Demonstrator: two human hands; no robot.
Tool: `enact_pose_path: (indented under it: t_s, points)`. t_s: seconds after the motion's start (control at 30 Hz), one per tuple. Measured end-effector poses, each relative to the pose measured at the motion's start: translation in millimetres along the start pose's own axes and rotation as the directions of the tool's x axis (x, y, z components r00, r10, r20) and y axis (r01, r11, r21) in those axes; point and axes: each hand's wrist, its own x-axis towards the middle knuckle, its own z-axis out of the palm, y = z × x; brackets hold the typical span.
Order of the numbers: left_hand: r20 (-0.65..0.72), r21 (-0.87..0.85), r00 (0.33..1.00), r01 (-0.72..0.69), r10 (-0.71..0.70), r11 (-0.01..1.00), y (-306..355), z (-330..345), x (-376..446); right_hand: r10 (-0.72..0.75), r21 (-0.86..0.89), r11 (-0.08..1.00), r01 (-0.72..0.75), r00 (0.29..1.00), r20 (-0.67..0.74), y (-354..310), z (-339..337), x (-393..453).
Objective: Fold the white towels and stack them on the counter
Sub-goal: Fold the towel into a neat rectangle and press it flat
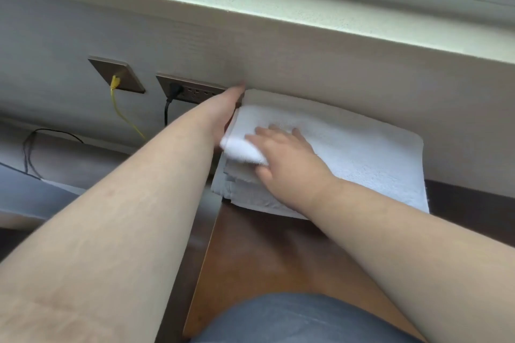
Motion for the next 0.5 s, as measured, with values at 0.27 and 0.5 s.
enact_pose_path:
  t_s: [0.27, 0.5]
  points:
    - [-0.264, 0.695, 0.895, -0.081, 0.358, 0.715, -13, 8, 0, -0.007, -0.265, 0.964, 0.021, 0.998, 0.055, 30, -5, -45]
    - [0.346, 0.892, 0.463, -0.432, 0.816, -0.132, -55, 95, -44, 0.250, -0.240, 0.937, -0.253, 0.967, -0.044, 78, -19, -123]
